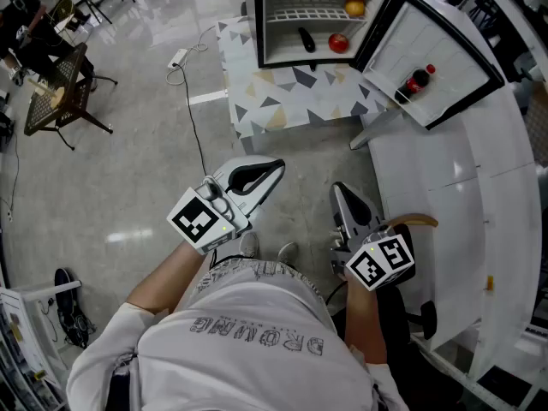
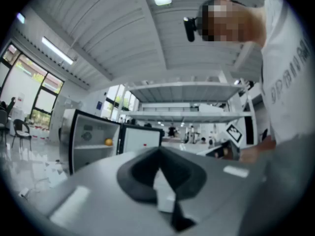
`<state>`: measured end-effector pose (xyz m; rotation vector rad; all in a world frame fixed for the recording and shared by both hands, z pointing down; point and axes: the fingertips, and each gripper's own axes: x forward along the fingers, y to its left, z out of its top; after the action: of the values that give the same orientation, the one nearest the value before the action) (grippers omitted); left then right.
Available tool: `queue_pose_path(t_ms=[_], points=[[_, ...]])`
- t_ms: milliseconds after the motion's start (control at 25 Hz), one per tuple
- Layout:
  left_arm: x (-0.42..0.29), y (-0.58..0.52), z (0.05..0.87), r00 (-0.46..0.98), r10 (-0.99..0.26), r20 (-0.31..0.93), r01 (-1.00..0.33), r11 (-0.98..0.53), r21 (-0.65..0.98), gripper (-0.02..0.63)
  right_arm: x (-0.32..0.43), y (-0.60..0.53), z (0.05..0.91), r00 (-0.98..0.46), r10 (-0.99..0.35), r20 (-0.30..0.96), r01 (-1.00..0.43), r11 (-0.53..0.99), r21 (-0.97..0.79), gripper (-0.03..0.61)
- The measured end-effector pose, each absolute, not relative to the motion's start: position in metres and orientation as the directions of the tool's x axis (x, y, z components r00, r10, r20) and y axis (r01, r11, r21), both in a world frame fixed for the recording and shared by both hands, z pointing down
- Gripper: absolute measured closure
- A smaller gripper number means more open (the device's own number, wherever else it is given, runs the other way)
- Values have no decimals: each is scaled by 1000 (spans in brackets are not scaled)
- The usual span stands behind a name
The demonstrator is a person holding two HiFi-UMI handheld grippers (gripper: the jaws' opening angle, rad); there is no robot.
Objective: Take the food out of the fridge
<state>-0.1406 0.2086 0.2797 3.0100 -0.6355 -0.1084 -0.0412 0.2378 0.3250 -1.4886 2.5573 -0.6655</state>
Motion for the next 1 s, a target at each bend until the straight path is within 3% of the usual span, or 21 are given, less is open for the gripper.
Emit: queue_pose_path(t_ms=[1000], points=[[-93, 238, 292, 898, -440, -9, -439, -897, 56, 606, 19, 265, 329, -504, -859, 87, -799, 425, -426, 578]])
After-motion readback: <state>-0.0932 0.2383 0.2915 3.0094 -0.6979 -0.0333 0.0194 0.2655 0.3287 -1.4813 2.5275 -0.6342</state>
